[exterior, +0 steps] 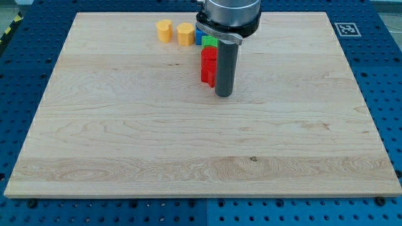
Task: Move the arm to the top left corner
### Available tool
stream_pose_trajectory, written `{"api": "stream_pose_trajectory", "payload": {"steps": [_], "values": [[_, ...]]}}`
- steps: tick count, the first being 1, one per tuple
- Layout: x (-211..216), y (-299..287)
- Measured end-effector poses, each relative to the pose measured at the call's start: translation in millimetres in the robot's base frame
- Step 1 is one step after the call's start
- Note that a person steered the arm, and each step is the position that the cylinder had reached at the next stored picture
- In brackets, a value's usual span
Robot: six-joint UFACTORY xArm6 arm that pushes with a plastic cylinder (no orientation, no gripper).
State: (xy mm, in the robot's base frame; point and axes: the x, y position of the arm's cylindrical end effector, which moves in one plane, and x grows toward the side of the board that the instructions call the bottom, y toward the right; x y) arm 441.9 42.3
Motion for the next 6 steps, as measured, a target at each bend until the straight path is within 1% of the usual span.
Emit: {"api": "stream_pose_trajectory", "payload": {"steps": [1,3,4,5,6], "values": [[41.0,14.8],[41.7,14.8],[70.8,14.8],[118.9,13.6],[118.9,13.6]]}}
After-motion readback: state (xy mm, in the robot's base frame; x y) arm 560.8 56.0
